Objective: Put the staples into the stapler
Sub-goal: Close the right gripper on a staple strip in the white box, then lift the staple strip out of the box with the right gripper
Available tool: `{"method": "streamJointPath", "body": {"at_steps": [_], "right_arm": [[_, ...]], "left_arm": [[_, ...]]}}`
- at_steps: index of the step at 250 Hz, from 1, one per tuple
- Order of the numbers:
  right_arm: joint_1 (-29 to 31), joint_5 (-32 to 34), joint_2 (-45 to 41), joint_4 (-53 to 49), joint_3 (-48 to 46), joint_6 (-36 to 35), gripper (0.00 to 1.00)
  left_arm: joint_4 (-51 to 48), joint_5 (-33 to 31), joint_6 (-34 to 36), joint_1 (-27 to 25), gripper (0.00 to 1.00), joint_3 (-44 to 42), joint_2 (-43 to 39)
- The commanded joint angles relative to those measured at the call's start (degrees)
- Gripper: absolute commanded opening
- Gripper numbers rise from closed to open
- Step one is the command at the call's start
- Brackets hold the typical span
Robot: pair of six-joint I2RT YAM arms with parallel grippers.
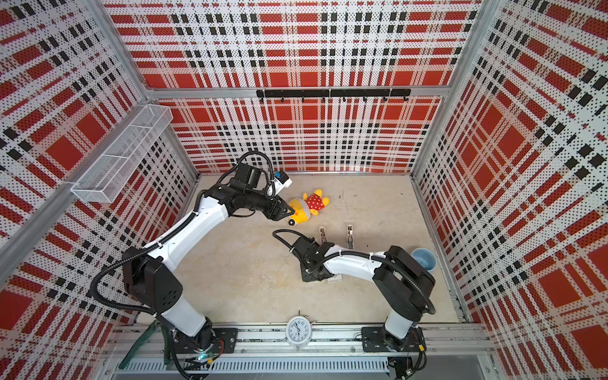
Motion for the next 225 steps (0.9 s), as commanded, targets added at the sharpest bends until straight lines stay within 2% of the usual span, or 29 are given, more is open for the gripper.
{"method": "streamJointPath", "body": {"at_steps": [1,76,140,225], "right_arm": [[0.4,1.4,-2.5,0.2,0.9,-0.2,0.17],[-0.2,2.8,-3.1,-1.0,3.7,-2.8,0.18],[-4.8,-0.2,-5.4,3.7,2.4,-5.0,0.19],[-11.8,-0.7,-9.6,2.7,1.8,-10.3,0.19]], "left_arm": [[1.1,1.0,-0.3,0.4,0.64,-0.1,0.3],[0.4,0.8,0.0,0.7,0.64,0.6,0.1],[-1.1,1.6,-0.2,2.2,0.64,2.9,0.3],[-3.7,2.3,-0.7,6.6,0.64,5.7,0.2]]}}
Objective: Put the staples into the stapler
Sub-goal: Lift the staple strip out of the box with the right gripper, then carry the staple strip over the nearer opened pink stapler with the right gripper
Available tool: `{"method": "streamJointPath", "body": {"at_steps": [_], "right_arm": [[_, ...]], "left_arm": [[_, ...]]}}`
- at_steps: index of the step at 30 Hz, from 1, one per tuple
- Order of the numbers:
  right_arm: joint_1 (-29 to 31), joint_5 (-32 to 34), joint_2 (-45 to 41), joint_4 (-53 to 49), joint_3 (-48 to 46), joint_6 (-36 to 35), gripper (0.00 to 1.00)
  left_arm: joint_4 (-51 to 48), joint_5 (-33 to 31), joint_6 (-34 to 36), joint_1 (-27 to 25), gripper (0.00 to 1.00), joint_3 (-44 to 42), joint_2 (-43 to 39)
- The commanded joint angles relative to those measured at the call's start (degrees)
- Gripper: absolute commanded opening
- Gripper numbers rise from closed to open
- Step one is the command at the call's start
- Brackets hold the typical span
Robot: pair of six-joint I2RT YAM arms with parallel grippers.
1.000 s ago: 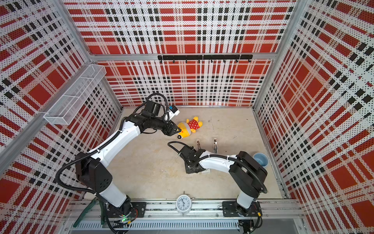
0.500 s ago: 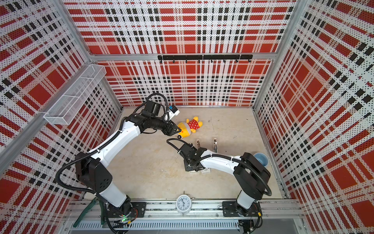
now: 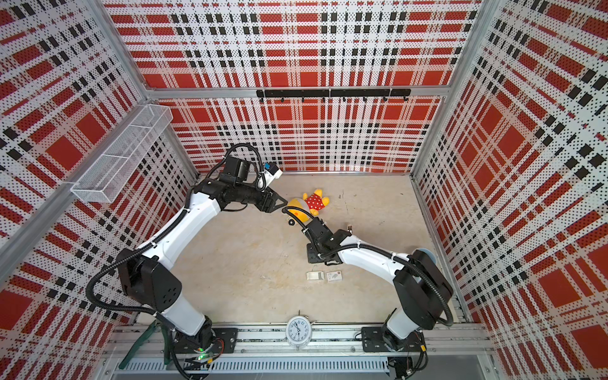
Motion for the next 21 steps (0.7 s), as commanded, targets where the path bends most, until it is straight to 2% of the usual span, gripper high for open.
{"method": "streamJointPath", "body": {"at_steps": [1,11,12,21], "right_arm": [[-2.3,-0.3,-2.9,1.1,-0.3,-2.9,0.19],[-12.0,-2.7,-7.0,2.2,-3.4,-8.3,0.20],[-12.8,-3.0,-7.3,2.5,-3.8,-10.9,0.20],[-20.0,-4.1,-8.7,7.0,-7.9,-14.1,0.20]], "left_arm": [[-1.9,0.8,-0.4,1.3,0.64,1.9,0.1],[-2.8,-1.3,0.6,1.7,0.64,1.6,0.3],[-2.9,-1.5,0.7,1.7,0.64,1.6,0.3],[-4.2,-2.2,1.2,1.8,0.64,2.8,2.3]]}}
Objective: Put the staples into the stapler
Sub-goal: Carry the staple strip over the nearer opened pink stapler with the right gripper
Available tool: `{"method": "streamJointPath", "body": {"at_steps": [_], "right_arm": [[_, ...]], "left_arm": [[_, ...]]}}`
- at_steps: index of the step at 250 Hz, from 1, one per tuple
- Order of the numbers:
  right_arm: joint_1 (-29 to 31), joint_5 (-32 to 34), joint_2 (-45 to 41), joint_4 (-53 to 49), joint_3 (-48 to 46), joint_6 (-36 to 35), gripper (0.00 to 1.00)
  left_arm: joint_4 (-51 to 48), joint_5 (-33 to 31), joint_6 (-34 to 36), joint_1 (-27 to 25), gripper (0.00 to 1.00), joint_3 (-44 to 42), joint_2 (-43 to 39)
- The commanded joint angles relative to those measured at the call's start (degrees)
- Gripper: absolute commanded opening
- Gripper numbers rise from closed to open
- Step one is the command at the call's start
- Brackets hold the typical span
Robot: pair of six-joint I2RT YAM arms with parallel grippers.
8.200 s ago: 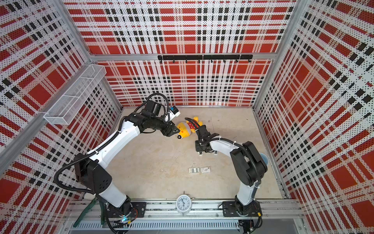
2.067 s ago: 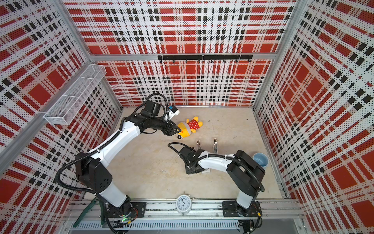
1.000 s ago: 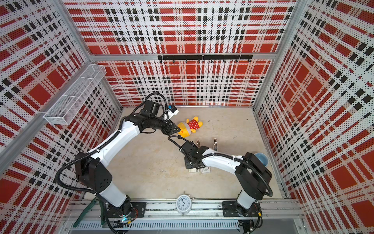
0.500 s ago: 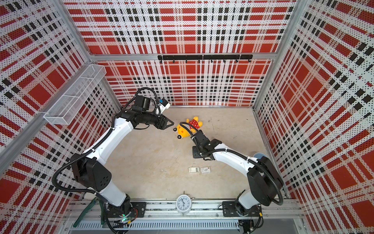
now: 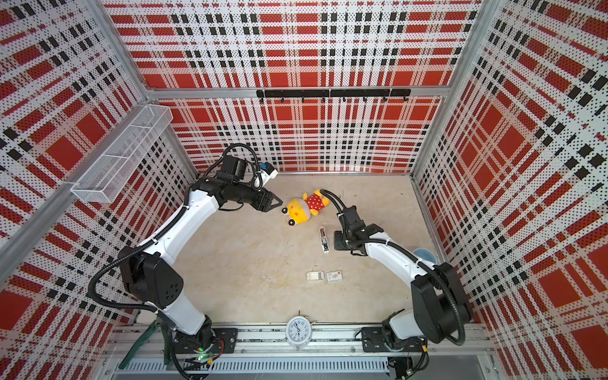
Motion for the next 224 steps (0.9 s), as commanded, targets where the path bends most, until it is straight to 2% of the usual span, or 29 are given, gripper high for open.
{"method": "streamJointPath", "body": {"at_steps": [1,144,224], "right_arm": [[-1.9,-0.9,-1.5,3.9,-1.2,-3.0,0.21],[-3.3,-5.0,-0.5,6.5,-2.0,-2.4,0.22],[-3.3,-6.7,0.1,5.9,-0.7,-1.0,0.27]], "left_arm": [[-1.1,-0.4,0.6,0.4,0.64,1.8,0.7],[-1.2,-0.4,1.2,0.4,0.64,2.1,1.3],[-1.2,-0.4,1.6,0.4,0.64,1.4,0.9]]}}
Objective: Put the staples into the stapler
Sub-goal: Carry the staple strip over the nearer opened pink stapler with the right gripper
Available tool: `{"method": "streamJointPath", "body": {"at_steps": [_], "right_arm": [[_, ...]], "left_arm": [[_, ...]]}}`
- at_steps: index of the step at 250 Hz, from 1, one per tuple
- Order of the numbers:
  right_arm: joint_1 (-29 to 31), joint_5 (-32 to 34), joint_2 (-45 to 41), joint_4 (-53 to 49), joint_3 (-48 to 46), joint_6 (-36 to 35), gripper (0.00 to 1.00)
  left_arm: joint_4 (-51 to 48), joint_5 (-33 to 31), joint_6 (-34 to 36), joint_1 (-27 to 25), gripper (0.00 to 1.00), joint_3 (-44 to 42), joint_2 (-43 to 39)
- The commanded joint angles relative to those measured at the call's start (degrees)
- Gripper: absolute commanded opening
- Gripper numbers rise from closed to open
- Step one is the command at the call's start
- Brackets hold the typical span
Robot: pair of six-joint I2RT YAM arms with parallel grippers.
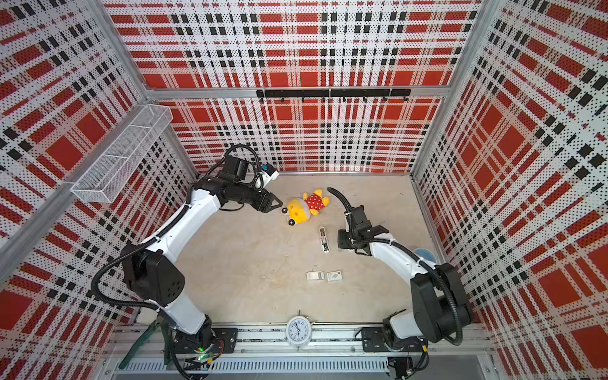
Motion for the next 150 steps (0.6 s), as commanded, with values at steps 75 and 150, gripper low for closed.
{"method": "streamJointPath", "body": {"at_steps": [75,150], "right_arm": [[1.7,0.1,7.3,0.2,4.5,3.5,0.24],[3.8,3.7,13.1,-2.9,8.6,5.6,0.23]], "left_arm": [[-0.4,0.9,0.7,0.4,0.64,1.4,0.7],[0.0,0.9,1.3,0.5,0.64,0.8,0.4]]}}
